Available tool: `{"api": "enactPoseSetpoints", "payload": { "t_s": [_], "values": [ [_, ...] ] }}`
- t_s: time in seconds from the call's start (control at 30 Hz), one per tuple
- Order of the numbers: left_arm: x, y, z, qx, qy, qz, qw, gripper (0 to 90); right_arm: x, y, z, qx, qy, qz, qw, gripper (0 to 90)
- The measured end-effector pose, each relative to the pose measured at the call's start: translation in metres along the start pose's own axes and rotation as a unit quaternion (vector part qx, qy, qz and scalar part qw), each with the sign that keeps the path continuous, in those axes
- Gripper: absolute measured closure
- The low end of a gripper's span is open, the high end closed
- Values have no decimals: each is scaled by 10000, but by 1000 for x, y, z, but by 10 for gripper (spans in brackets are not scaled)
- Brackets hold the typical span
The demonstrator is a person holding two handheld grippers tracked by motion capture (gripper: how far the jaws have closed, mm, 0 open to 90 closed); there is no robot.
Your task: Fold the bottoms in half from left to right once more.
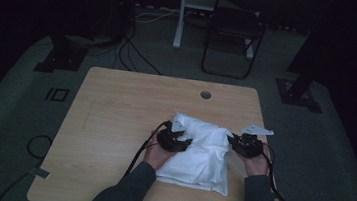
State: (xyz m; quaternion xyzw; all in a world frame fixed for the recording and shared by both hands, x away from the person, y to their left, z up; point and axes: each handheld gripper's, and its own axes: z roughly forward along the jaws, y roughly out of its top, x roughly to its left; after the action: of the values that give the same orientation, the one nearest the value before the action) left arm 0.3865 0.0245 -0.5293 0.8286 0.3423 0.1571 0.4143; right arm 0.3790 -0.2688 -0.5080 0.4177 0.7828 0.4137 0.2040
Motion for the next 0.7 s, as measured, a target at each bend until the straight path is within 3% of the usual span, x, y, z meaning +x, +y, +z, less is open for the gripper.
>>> {"api": "enactPoseSetpoints", "payload": {
  "t_s": [0.03, 0.17, 0.27, 0.43, 0.57, 0.7],
  "values": [
    [0, -2, 2, 23, 20, -52, 10000, 503, 0, -1, -2, 0, -23, -9, 10000, 706],
    [-1, -5, 5, 90, 128, 89, 9998, 509, -5, -2, -20, -97, -200, 34, 9997, 628],
    [-2, -7, 5, 74, 185, 124, 9997, 511, -5, 1, -34, -300, -228, 68, 9993, 610],
    [-2, -7, 5, 35, 194, 80, 9998, 511, 3, 16, -42, -605, -158, 3, 9980, 585],
    [-4, -8, 4, 8, 255, 65, 9997, 512, 18, 26, -30, -666, 265, -147, 9973, 525],
    [-4, -8, 4, 8, 270, 55, 9996, 511, 26, 28, 3, -196, 246, -349, 9989, 525]
  ]
}}
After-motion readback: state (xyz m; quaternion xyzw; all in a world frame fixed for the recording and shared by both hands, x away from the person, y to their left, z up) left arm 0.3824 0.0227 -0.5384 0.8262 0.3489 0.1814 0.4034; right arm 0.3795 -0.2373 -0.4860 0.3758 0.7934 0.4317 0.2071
